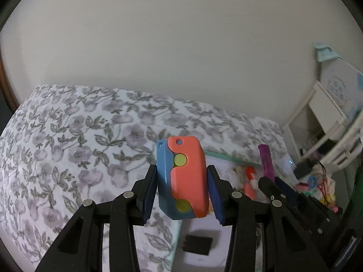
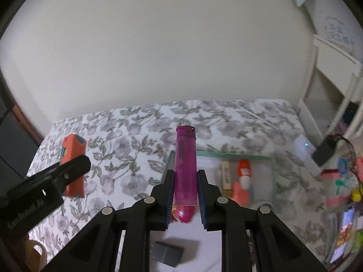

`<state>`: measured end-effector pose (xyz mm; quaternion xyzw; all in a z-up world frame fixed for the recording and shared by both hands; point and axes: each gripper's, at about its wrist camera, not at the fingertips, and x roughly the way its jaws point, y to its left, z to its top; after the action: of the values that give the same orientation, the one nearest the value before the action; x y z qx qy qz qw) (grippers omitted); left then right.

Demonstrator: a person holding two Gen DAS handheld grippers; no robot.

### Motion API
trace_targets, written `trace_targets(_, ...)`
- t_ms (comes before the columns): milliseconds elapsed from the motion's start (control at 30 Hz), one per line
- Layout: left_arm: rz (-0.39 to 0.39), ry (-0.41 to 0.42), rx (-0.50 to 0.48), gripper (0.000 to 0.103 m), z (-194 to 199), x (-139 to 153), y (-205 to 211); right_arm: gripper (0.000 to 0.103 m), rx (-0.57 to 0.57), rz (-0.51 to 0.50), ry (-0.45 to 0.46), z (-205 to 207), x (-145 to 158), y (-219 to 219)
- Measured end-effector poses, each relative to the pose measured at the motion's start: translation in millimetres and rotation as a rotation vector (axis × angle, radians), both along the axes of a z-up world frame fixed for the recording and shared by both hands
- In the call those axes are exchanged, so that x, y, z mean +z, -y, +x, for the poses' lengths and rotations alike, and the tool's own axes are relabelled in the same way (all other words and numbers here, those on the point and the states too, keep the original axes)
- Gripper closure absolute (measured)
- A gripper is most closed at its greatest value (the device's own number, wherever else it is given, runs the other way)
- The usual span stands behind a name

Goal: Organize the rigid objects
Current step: 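Carry the toy phone over the tray with left while right carries the lighter there, then lower and release the toy phone with left while right releases the lighter in the tray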

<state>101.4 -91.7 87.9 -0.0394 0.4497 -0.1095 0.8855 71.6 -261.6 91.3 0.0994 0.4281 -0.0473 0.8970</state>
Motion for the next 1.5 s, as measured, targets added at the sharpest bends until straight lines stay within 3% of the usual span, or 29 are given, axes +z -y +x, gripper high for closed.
trace_targets(200,-0.017,-0.025,-0.072,0.058,-32,-12,20,0.082,-0.047,-0.012,-0.001,-35,6,14)
trace_targets(600,-0.001,-0.103,-0.141,0.058,-69,-50,52,0.082,-0.138,-0.01,-0.091,-86,-26,33)
trace_targets(800,0.018,-0.148,-0.148,0.058,-68,-67,55,0.082,-0.148,-0.008,-0.152,-87,-45,39)
trace_targets(1233,-0.024,-0.347,-0.17,0.058,-56,-117,62,0.082,-0.108,-0.003,-0.345,-73,-108,38)
trace_targets(1500,0.006,-0.397,-0.166,0.058,-54,-136,67,0.082,-0.09,-0.017,-0.406,-70,-129,38)
